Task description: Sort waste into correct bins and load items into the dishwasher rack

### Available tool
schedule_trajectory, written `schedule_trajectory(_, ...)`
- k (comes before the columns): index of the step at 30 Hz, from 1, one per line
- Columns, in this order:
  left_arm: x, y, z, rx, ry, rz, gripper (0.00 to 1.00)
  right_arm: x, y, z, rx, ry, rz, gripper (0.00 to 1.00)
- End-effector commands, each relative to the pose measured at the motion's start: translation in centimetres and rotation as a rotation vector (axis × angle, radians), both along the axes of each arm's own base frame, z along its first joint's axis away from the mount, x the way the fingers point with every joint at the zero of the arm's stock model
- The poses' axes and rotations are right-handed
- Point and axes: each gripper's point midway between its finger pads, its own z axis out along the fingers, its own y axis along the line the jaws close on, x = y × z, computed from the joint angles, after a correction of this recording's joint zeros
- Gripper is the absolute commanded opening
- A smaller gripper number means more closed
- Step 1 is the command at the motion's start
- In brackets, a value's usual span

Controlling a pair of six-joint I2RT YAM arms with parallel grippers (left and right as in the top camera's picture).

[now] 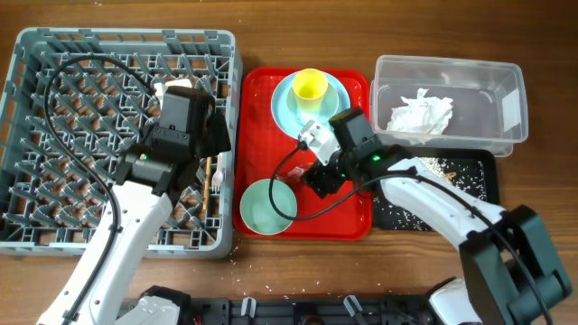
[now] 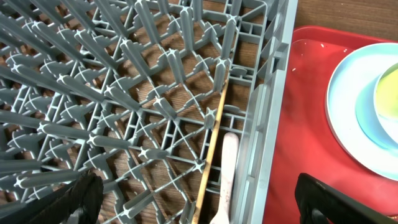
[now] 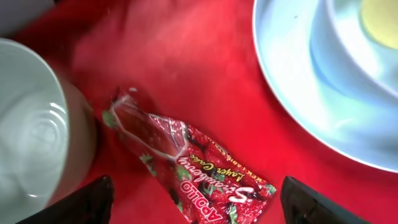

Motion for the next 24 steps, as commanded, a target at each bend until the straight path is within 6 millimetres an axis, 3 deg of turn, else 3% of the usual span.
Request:
schedule_trajectory(1, 0.0, 0.1, 0.1, 0.002, -0.007, 0.015, 1.00, -0.1, 0.1, -1.9, -0.053, -0.003, 0.095, 0.92)
schedule_trajectory(5, 0.0, 0.1, 0.1, 0.002, -0.007, 0.015, 1.00, 0.0, 0.1, -4.3, -0.082, 0.011, 0.134, 0.99)
schedule_trajectory(8, 0.0, 0.1, 0.1, 0.002, -0.007, 0.015, 1.00, -0.2, 0.0, -6.0, -0.100, 0.042, 0.137, 0.96)
schedule_trajectory(10, 0.0, 0.1, 0.1, 0.002, -0.008, 0.015, 1.00, -0.9, -0.5, -6.3, -0.117, 0.077, 0.130, 0.62)
schedule_trajectory(12, 0.0, 0.1, 0.1, 0.002, -0.007, 0.015, 1.00, -2.2, -1.2, -6.8, -0.146, 0.134, 0.132, 0.06)
schedule_trajectory(16, 0.0, 0.1, 0.1, 0.002, -0.007, 0.014, 1.00, -3.8, -2.3, -6.9, -0.189, 0.212, 0.133, 0.04)
schedule_trajectory(18, 0.0, 0.1, 0.1, 0.002, -0.007, 0.015, 1.00, -2.8, -1.7, -3.5, -0.170, 0.179, 0.132, 0.04)
schedule_trajectory(20, 0.0, 0.1, 0.1, 0.002, -0.007, 0.015, 1.00, 0.0, -1.4, 2.5, -0.147, 0.047, 0.059, 0.04)
schedule_trajectory(21, 0.0, 0.1, 0.1, 0.002, -0.007, 0.015, 1.00, 2.2, -2.3, 5.4, -0.153, -0.059, -0.041, 0.04)
schedule_trajectory(24, 0.0, 0.1, 0.1, 0.002, -0.007, 0.015, 1.00, 6.7, -6.5, 10.7, -0.191, -0.297, -0.246, 0.04)
